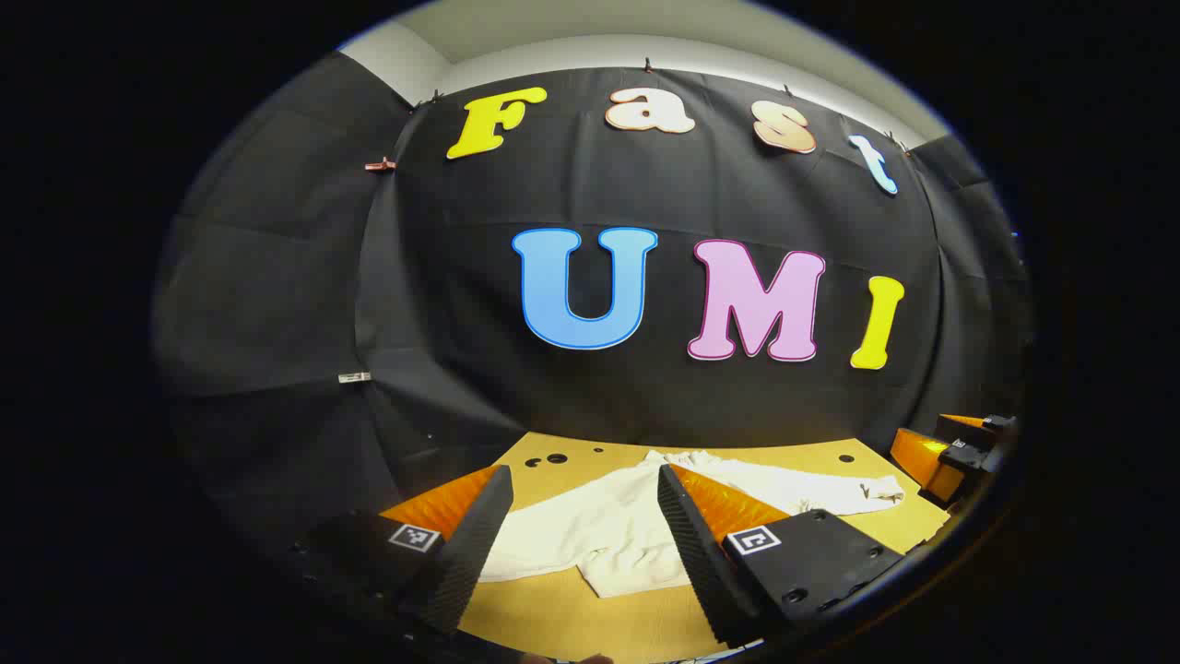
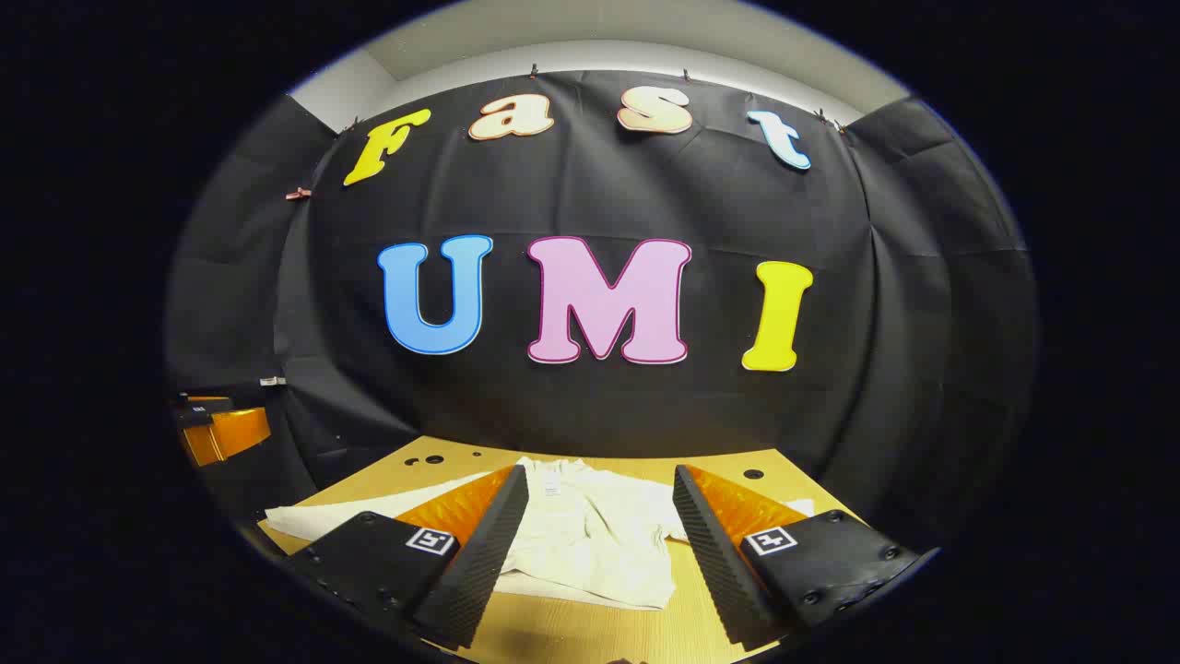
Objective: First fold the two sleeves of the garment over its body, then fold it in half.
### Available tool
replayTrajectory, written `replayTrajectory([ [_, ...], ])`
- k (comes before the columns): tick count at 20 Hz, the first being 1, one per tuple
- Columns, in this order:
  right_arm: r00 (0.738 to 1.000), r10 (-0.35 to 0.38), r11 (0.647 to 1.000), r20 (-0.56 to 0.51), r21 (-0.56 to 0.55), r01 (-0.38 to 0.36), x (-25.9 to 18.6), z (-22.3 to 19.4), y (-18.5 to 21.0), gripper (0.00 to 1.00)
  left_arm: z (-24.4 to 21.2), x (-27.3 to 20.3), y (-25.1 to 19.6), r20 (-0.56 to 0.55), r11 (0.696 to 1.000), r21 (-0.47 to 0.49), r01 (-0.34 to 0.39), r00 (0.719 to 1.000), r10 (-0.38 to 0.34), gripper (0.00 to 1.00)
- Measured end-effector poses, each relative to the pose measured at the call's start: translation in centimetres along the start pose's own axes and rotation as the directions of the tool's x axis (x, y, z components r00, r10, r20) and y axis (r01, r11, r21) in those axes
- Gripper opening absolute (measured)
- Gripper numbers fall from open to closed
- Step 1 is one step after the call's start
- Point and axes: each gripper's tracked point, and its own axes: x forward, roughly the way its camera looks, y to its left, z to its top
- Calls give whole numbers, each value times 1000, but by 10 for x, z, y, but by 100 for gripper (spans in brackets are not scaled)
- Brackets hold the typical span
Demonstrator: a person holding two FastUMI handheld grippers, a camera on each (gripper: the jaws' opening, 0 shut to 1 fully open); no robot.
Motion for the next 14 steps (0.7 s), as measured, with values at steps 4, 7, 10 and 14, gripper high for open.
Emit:
replayTrajectory([
  [4, 1000, -3, 1000, 15, -10, 3, 7, 5, -2, 97, 3, 8, -4, 2, 1000, 0, 7, 1000, -7, 97],
  [7, 1000, 3, 1000, 28, -17, -3, 16, 10, -6, 97, 4, 18, -10, 4, 1000, -3, 10, 1000, -10, 97],
  [10, 1000, 4, 1000, 27, -23, -3, 21, 9, -9, 97, 6, 25, -15, 4, 1000, -4, 13, 1000, -13, 97],
  [14, 999, 26, 1000, 20, -15, -26, 28, 4, -7, 97, 2, 32, -19, 0, 1000, 6, 13, 1000, -13, 97],
])
